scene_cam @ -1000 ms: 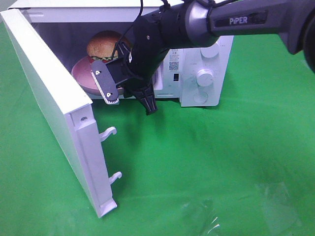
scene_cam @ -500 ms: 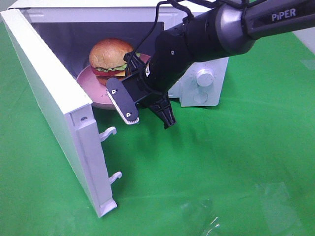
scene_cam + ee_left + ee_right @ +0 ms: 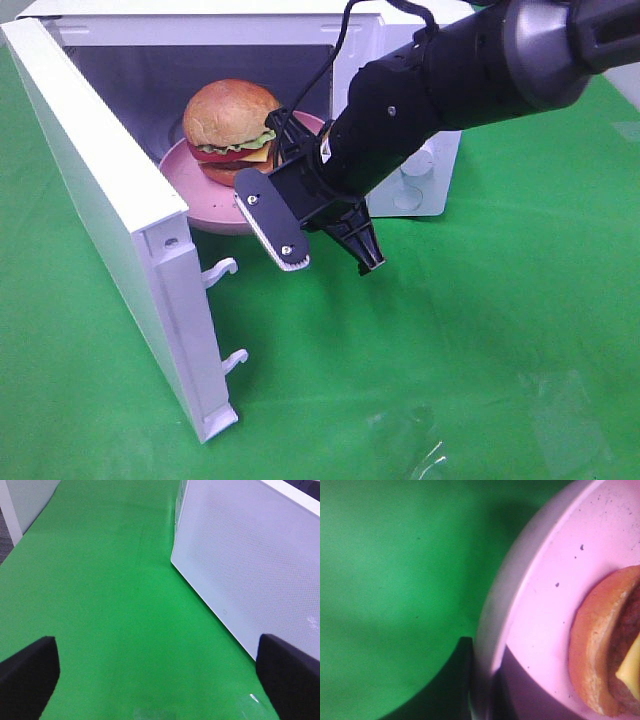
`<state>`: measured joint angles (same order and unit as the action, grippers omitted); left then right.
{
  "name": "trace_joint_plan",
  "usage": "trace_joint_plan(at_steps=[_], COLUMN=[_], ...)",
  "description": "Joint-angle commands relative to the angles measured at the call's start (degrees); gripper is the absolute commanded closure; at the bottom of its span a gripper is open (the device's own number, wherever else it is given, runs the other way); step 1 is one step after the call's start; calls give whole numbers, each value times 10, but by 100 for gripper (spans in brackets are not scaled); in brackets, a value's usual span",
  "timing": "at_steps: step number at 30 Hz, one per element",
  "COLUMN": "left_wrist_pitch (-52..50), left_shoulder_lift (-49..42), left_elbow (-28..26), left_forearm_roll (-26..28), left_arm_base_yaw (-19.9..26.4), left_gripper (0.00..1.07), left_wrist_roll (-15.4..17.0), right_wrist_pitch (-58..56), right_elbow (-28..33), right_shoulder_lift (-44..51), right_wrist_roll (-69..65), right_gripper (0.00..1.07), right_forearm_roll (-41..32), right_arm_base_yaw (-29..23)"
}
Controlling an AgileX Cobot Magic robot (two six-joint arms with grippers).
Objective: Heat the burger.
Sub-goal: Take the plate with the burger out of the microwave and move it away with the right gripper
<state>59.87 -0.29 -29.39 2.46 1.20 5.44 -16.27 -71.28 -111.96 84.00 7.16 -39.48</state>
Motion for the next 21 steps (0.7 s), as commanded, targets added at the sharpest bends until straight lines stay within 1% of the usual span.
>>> trace_joint_plan(at_steps=[1, 10, 11, 12, 16, 17, 18, 20, 21], left_wrist_pitch=[-2, -2, -2, -2, -2, -2, -2, -2, -2], left_shoulder_lift=[-11, -11, -11, -11, -11, -11, -11, -11, -11], left_elbow=[2, 2, 2, 2, 2, 2, 2, 2, 2], left_forearm_roll=[1, 1, 1, 1, 1, 1, 1, 1, 1], left_arm_base_yaw=[1, 1, 1, 1, 1, 1, 1, 1, 1], left_gripper=[5, 5, 5, 5, 5, 5, 5, 5, 5], left_wrist_roll=[1, 1, 1, 1, 1, 1, 1, 1, 1], right_wrist_pitch=[44, 54, 57, 57, 58, 58, 58, 58, 59], right_elbow=[18, 62, 77, 77, 113, 113, 129, 136, 153], right_shoulder_lift=[36, 77, 91, 91, 122, 122, 136, 145, 159], right_wrist_roll=[1, 1, 1, 1, -2, -2, -4, -4, -4], right_gripper=[107, 107, 107, 107, 107, 107, 107, 107, 107], right_forearm_roll=[5, 5, 5, 5, 5, 5, 5, 6, 6], right_arm_base_yaw=[1, 1, 1, 1, 1, 1, 1, 1, 1])
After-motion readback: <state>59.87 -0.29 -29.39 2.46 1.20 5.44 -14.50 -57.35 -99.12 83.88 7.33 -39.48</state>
